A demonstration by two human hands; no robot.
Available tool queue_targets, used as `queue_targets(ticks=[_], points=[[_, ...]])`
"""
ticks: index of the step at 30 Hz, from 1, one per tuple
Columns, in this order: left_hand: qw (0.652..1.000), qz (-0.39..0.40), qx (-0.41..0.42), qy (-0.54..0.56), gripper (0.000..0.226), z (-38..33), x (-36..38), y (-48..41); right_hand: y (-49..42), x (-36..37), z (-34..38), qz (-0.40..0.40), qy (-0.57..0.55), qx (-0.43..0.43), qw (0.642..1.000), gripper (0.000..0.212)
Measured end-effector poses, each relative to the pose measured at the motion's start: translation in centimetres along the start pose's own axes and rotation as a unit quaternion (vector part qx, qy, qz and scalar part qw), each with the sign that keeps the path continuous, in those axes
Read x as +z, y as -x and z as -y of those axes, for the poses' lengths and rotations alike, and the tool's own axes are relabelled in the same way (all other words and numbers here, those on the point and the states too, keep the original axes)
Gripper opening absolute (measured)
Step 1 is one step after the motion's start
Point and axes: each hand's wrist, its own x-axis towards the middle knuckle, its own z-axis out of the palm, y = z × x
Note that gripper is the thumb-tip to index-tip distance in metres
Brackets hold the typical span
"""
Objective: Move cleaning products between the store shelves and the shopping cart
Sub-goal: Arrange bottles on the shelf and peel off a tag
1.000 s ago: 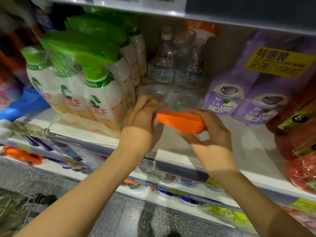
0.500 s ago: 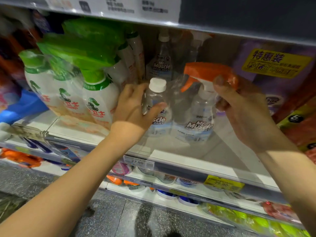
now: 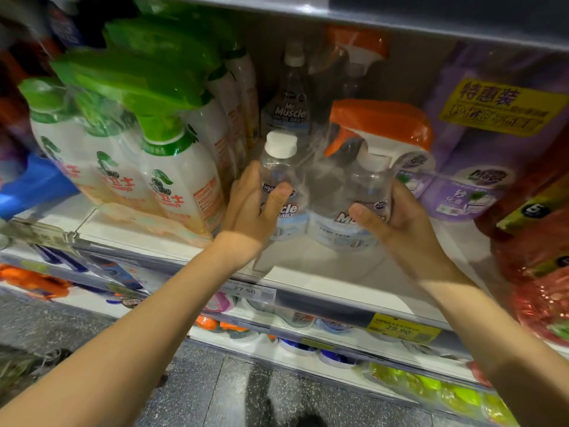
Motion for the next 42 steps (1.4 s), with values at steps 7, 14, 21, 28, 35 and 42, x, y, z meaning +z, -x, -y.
queue_targets(ticks=[7, 14, 21, 28, 35, 42], points=[[1.0, -0.001, -0.003, -0.02, 0.051, 0.6, 0.2, -0.9, -0.6, 0.1, -0.6, 0.006, -0.013, 0.01, 1.0, 0.044], [0.999, -0.033, -0.036, -0.008, 0.016, 0.9, 0.7, -3.6, -4.1, 1.0, -1.5, -0.029, 0.046, 0.025, 0.998, 0.047], [0.99, -0.082, -0.081, -0.082, 0.036, 1.1, 1.3, -5.6, -6.2, 1.3, -2.5, -0.092, 0.277, -0.033, 0.956, 0.072], [0.992, -0.056, -0.028, -0.11, 0.037, 1.3, 1.5, -4.6, -4.6, 1.2, -2.1, -0.077, 0.445, 0.013, 0.892, 0.085], [0.99, -0.074, -0.082, -0.082, 0.033, 2.0, 2.2, -6.2, -5.5, 2.2, -1.7, -0.095, 0.475, 0.027, 0.875, 0.082], [0.98, -0.045, -0.12, -0.154, 0.009, 1.3, 2.3, -8.3, -7.5, 3.4, -1.4, -0.124, 0.54, 0.034, 0.832, 0.086]])
